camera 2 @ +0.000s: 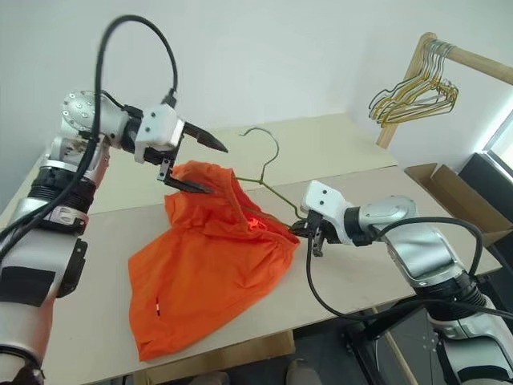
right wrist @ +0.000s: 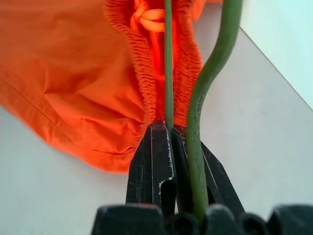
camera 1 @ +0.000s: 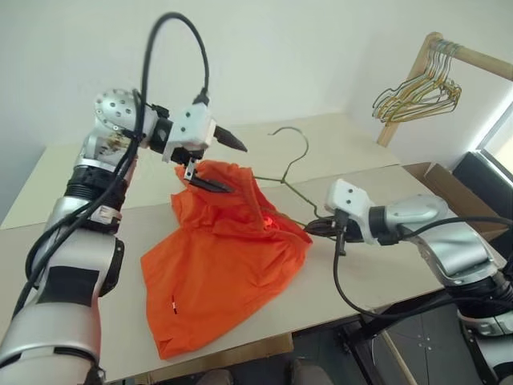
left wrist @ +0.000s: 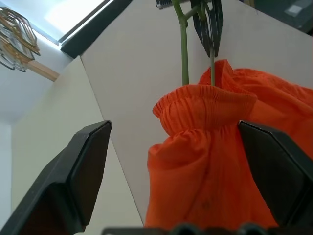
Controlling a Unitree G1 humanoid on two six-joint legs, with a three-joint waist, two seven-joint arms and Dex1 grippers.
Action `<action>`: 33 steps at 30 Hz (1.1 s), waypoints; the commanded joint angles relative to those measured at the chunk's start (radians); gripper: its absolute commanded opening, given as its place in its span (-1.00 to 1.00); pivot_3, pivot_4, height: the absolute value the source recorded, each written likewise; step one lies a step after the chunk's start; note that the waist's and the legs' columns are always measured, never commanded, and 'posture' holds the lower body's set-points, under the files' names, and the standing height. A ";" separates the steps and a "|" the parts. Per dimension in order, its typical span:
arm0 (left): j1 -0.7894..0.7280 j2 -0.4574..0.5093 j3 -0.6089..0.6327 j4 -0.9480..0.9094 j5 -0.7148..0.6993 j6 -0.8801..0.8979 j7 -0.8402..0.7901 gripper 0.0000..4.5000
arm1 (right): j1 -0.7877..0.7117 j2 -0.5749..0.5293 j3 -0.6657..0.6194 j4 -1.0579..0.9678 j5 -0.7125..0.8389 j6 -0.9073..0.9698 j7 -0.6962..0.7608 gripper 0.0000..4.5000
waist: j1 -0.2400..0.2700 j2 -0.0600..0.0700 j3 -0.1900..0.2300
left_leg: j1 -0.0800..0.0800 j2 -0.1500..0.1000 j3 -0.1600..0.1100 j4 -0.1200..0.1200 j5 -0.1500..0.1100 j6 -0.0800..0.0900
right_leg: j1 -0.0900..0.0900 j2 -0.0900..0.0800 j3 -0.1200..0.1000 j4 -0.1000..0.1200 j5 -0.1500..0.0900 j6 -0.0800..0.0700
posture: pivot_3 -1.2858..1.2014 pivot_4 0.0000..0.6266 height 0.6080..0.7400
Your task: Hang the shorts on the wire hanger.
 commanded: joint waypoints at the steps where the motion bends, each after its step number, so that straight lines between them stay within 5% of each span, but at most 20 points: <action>1: -0.065 -0.005 -0.047 0.064 0.010 -0.072 -0.005 0.99 | -0.023 -0.022 -0.019 -0.047 -0.011 -0.018 0.016 -1.00 | -0.001 0.000 0.000 | 0.000 0.000 0.000 0.000 0.000 0.000 | 0.000 0.000 0.000 0.000 0.000 0.000 | -0.02 -1.00 1.00; 9: -0.084 0.056 -0.267 0.077 -0.056 -0.131 -0.005 0.99 | -0.020 -0.051 -0.039 -0.076 -0.011 0.021 0.029 -1.00 | -0.016 0.000 0.000 | -0.001 0.000 0.001 0.000 -0.001 0.001 | -0.001 0.000 0.001 0.001 0.000 0.001 | -0.04 -1.00 1.00; 21: -0.086 0.050 -0.342 0.113 -0.045 -0.180 -0.005 0.99 | -0.017 -0.106 -0.049 -0.097 -0.009 0.049 0.036 -1.00 | -0.018 0.000 0.000 | -0.002 0.001 0.002 0.001 -0.001 0.002 | -0.003 0.000 0.002 0.001 -0.001 0.001 | -0.05 -1.00 1.00; 24: -0.081 0.033 -0.331 0.127 -0.024 -0.180 -0.005 0.75 | -0.022 -0.110 -0.052 -0.100 -0.009 0.057 0.030 -1.00 | -0.018 0.000 0.000 | -0.001 0.001 0.002 0.001 -0.001 0.002 | -0.003 0.000 0.002 0.001 -0.001 0.001 | -0.05 -1.00 1.00; 33: -0.083 0.031 -0.348 0.134 0.011 -0.200 -0.005 -0.43 | -0.034 -0.109 -0.050 -0.109 -0.011 0.086 0.020 -1.00 | -0.020 0.000 0.000 | -0.001 0.001 0.002 0.001 -0.001 0.002 | -0.003 0.000 0.002 0.001 -0.001 0.001 | -0.06 -1.00 1.00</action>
